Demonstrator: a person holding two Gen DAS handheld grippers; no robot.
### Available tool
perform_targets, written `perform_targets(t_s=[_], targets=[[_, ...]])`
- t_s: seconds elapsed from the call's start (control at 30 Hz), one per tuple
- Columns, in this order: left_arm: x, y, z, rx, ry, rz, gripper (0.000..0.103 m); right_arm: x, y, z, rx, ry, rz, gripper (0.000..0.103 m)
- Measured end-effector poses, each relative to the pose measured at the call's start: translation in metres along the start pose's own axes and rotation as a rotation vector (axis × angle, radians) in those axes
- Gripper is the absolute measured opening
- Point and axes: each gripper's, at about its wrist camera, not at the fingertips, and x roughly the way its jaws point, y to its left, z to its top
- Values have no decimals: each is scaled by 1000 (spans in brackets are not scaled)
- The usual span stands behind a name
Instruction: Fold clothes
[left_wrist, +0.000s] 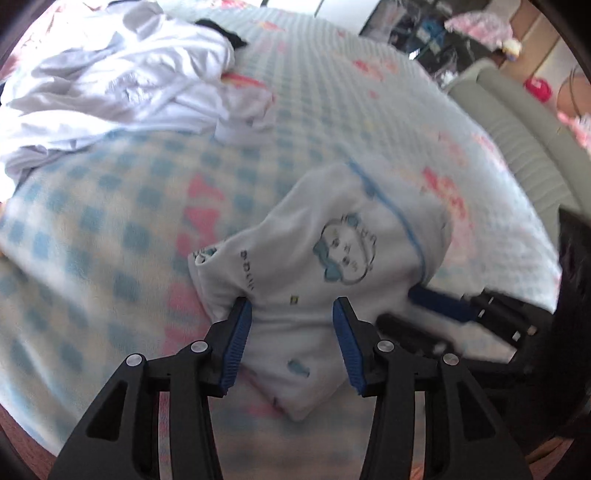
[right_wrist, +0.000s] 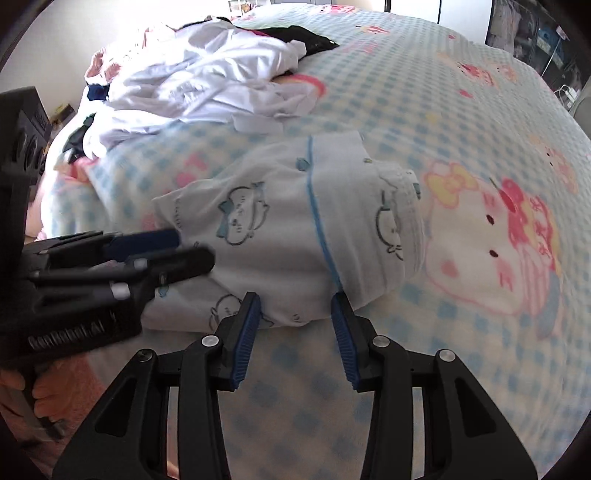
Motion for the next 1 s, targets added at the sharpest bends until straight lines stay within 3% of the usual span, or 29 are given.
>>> perform_targets(t_s=[0.13,0.2,0.27,0.37,0.47,0.53,0.63,0.83,1.0], targets=[[-1,-8,-16,90,24,64,48,-3,-17,-4,86,-23,5,11],[-5,-12,-22,95,28,93,50,-7,-27,-3,135,-42,15,4],[-9,-12,-23,75,24,93,51,-15,-32,1,168,-72,9,5],[-16,2,-19,7,-14,35,51,-31,-34,6,167,-132,-47,28],[-27,19,-15,-68,-85,9,51,-47,-37,14,148,-173,32,32],[-31,28,-13,-119,-103,-19,51,-44,-31,21,103,-166,29,38],[-23,35,-12,-165,-80,-59,51,-29,-23,32,51,-129,6,40],[-8,30,-14,-122,-24,-15,51,8,-29,45,89,-47,-103,40],[-5,46,-13,-162,-9,-29,48,9,-46,44,148,-64,-107,41]])
